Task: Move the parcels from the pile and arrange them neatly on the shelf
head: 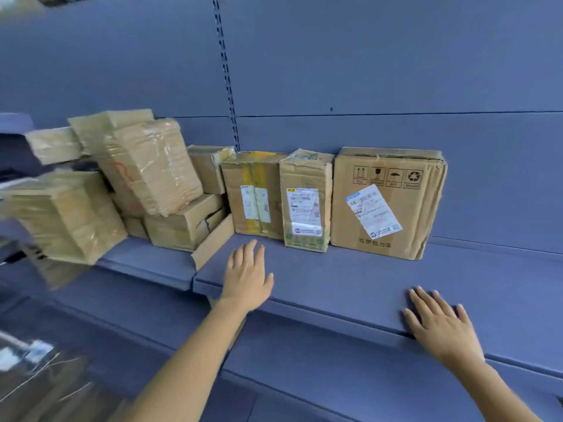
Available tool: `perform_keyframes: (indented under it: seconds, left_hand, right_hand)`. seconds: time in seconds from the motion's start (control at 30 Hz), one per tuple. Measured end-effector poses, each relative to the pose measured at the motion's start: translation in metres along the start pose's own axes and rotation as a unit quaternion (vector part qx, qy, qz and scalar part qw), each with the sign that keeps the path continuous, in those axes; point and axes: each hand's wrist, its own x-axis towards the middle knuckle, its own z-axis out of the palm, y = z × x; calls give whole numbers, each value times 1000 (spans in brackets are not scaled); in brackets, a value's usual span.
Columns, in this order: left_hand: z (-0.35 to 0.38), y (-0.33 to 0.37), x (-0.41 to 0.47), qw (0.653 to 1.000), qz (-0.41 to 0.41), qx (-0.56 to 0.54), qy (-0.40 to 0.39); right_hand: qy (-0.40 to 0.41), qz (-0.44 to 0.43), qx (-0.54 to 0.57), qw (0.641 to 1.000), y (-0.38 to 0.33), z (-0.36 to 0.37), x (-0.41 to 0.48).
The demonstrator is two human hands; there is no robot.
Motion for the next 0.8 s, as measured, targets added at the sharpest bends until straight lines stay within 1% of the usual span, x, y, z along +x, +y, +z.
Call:
perform_keyframes:
  seconds: [0.13,0.17,0.23,0.27,0.3,0.33,0.4,0.47,0.57,0.67,0.8]
  left_hand:
    - [-6,-43,-18,998,-67,-13,-16]
    - [-7,-53,-22,997,-79,-13,-11]
    - [-10,-74,-30,996,-92,-8,7]
    - [-14,-86,-33,995,-94,-7,15]
    - [-19,-99,-36,995,-94,-5,22]
    - [-24,-113,-38,995,-95,-4,29]
    - [-33,-144,-41,993,-107,-10,42]
    - [-41,-177,-47,991,-126,-22,49]
    - [-47,-228,-63,987,-151,-28,46]
    - [-49,-282,-82,982,-180,-23,40]
    - [-52,-345,-106,973,-228,-22,38]
  right_hand:
    - [-3,15,-24,1000,-2,-3,-10]
    - [0,35,7,999,-4,-8,-13]
    - [17,87,111,990,-20,-22,-10]
    - [23,98,163,982,-34,-30,-8]
    - [22,91,212,973,-55,-39,-6]
    - [26,65,257,964,-81,-49,-4]
    - [52,-22,310,949,-142,-69,-2]
    - [68,-116,334,933,-209,-91,-1]
    - [68,-215,349,910,-308,-121,-4]
    - [65,-273,353,892,-395,-136,-8]
    - [50,-318,353,879,-488,-143,-17]
